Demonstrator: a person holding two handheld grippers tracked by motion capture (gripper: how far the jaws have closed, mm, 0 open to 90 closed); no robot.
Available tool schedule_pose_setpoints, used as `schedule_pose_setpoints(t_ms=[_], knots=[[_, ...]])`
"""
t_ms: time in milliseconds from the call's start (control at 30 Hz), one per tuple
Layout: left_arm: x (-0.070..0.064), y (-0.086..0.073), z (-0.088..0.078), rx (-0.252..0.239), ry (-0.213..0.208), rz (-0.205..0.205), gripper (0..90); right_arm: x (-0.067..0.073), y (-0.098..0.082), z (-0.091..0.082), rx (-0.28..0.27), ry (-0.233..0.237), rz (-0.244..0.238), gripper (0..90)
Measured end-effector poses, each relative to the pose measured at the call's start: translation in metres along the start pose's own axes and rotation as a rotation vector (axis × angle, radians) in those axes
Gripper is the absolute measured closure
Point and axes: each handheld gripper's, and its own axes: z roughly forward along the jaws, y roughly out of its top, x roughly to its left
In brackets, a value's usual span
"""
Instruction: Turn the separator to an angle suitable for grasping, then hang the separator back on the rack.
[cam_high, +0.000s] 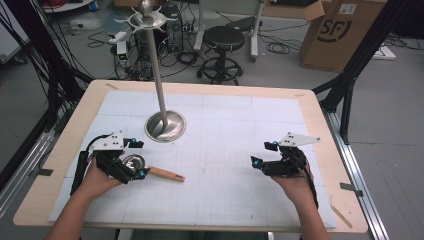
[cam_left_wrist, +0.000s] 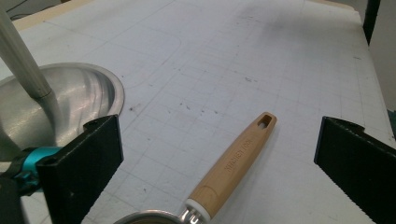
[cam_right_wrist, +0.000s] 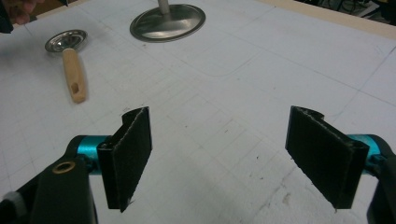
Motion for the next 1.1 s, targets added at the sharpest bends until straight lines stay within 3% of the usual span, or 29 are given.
schedule_pose_setpoints(t_ms=[767, 867, 967, 1100], knots=[[0.000, 0.001, 0.001, 0.009, -0.005, 0.010, 1.8, -0.002, -0.001, -0.003, -0.003, -0.007, -0.002, 21.6], [-0.002, 0.005, 0.002, 0.028, -0.005, 0.027, 2.9, -0.001, -0.001, -0.003, -0.002, -0.008, 0.001, 21.6], [-0.005, 0.012, 0.004, 0.071, -0.015, 0.077, 10.1, -0.001, -0.001, -0.003, 0.003, -0.008, -0.003, 21.6], [-0.007, 0.015, 0.011, 0.109, -0.034, 0.100, 15.7, 0.001, -0.004, -0.002, 0.005, -0.005, 0.001, 21.6]])
